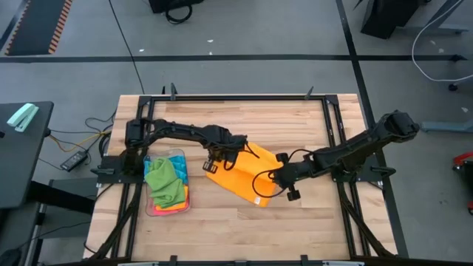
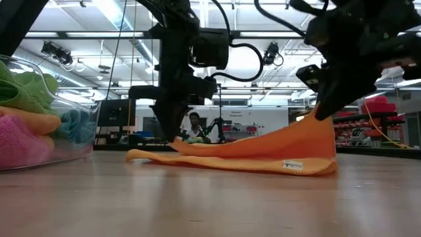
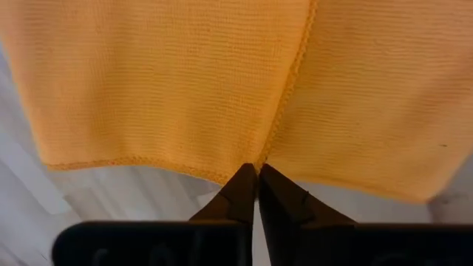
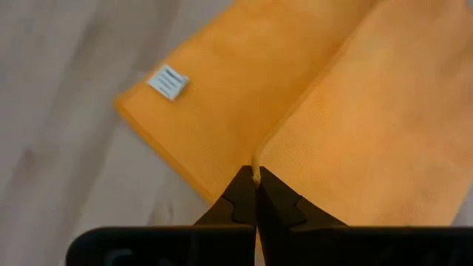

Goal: Fold microfiber towels
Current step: Fold the yellow microfiber cloth

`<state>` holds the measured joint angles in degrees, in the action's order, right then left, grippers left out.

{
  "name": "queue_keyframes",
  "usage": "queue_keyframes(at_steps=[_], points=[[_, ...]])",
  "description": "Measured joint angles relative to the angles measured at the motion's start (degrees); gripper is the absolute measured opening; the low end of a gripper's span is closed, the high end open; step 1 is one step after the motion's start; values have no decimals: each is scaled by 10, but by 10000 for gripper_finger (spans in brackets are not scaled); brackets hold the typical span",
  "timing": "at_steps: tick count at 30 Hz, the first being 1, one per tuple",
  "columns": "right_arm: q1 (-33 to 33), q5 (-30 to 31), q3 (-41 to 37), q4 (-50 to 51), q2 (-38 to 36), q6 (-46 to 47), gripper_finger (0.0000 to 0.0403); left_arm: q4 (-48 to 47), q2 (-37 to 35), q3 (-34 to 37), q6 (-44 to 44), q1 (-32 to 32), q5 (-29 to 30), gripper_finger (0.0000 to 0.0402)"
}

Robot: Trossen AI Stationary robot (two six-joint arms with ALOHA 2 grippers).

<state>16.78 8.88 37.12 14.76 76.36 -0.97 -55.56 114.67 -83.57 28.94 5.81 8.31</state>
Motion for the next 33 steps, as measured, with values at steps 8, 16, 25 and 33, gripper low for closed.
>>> queue_keyframes(at_steps=[8,16,25,33], points=[[38,0,0,-46,2,8,5,-29,0,0,-34,-26,2,18],[63,-1,0,-93,47,28,5,-34,0,0,-55,-47,4,20],[83,0,0,-138,78,52,5,-50,0,1,-78,-81,4,25],[109,0,0,-177,86,75,5,-59,0,1,-105,-105,4,15]])
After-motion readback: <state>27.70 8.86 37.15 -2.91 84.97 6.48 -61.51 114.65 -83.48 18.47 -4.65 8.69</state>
